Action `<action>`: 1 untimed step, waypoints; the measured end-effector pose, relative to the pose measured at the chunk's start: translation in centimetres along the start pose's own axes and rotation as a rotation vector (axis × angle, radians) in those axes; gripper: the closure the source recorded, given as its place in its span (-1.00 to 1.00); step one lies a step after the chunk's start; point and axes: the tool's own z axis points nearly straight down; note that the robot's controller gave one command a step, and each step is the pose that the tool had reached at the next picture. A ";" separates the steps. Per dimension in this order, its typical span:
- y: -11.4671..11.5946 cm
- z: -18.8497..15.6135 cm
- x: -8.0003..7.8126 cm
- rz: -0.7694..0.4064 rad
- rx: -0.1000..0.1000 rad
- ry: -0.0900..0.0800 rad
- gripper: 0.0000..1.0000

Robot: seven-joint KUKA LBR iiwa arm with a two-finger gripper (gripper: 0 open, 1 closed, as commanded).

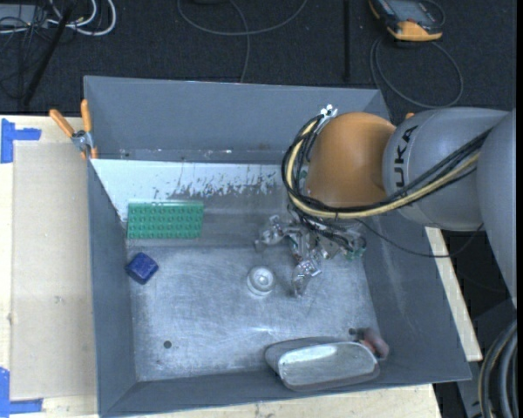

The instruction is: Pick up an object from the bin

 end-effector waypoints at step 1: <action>3.8 0.6 2.6 -0.156 0.006 -0.009 -1.00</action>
Offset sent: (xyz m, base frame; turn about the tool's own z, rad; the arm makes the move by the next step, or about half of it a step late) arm -0.0434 0.0212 -0.0091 -0.1585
